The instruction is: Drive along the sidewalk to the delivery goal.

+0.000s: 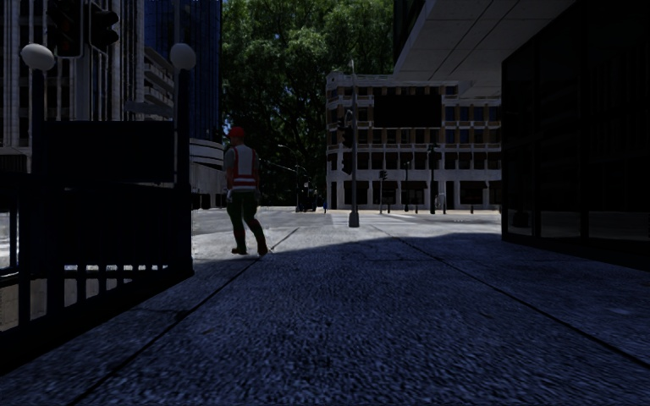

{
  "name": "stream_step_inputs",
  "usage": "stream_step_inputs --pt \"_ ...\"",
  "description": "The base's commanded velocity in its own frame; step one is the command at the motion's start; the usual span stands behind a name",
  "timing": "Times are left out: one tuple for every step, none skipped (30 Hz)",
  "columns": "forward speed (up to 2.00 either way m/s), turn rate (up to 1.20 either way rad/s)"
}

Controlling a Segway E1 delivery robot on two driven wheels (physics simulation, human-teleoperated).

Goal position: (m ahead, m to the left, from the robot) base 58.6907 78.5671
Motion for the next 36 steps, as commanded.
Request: stream_step_inputs --pt "2.0 0.0" --pt "2.0 0.0" --pt "2.0 0.0" --pt "2.0 0.0" --pt "2.0 0.0" --pt "2.0 0.0" --pt "2.0 0.0" --pt "2.0 0.0" --pt "2.0 0.0" --pt "2.0 0.0" --pt "2.0 0.0" --pt "2.0 0.0" --pt "2.0 0.0" --pt "2.0 0.0" --pt "2.0 0.0" --pt "2.0 0.0" --pt "2.0 0.0" --pt "2.0 0.0" --pt "2.0 0.0" --pt "2.0 0.0" --pt "2.0 0.0" --pt "2.0 0.0" --pt "2.0 0.0" --pt "2.0 0.06" --pt "2.0 0.12" --pt "2.0 0.12" --pt "2.0 0.21" --pt "2.0 0.27" --pt "2.0 0.27" --pt "2.0 0.35" --pt "2.0 0.4" --pt "2.0 0.47" --pt "2.0 0.47" --pt "2.0 0.53" --pt "2.0 0.55" --pt "2.0 0.55"
